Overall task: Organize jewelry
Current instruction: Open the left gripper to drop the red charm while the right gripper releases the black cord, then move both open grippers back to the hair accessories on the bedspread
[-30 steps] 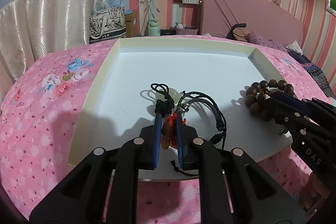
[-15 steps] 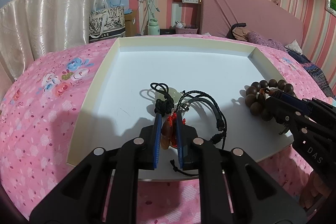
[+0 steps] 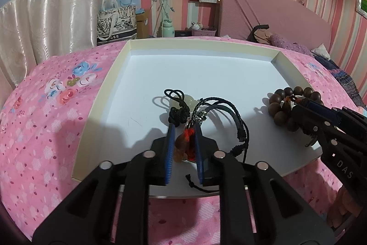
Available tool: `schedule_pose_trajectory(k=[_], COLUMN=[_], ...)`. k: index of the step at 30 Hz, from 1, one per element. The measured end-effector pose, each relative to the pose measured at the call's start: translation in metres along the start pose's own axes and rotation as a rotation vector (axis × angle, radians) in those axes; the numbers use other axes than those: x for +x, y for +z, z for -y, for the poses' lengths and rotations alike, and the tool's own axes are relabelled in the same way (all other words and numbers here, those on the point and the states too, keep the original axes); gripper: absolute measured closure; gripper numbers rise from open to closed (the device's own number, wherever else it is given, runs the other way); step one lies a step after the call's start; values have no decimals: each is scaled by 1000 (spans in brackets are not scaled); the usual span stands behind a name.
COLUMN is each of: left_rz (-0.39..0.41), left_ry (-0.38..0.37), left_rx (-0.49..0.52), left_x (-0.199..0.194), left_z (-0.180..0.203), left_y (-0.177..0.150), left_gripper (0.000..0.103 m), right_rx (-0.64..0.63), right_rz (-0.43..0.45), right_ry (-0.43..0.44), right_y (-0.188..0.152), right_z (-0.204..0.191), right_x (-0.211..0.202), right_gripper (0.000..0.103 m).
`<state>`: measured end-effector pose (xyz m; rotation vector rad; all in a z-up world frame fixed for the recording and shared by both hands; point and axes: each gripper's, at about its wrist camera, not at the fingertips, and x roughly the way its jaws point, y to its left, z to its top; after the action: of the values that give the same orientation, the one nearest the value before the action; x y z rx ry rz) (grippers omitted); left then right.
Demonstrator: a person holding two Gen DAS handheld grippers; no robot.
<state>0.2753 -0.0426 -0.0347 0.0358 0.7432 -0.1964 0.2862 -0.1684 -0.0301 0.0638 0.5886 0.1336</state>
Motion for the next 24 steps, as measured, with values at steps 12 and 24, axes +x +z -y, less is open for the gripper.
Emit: schedule_pose_trajectory(k=[12, 24], left_rz=[39, 70], left_ry=[15, 31], left_rx=[-5, 19], left_x=[-9, -16], left_z=[-2, 3], left_y=[-3, -1], left_gripper=[38, 30], right_rx=[23, 66], right_rz=[35, 90], right_ry=[2, -5], right_y=[2, 7], right_z=[3, 16], right_x=[-9, -33], right_gripper=[43, 36])
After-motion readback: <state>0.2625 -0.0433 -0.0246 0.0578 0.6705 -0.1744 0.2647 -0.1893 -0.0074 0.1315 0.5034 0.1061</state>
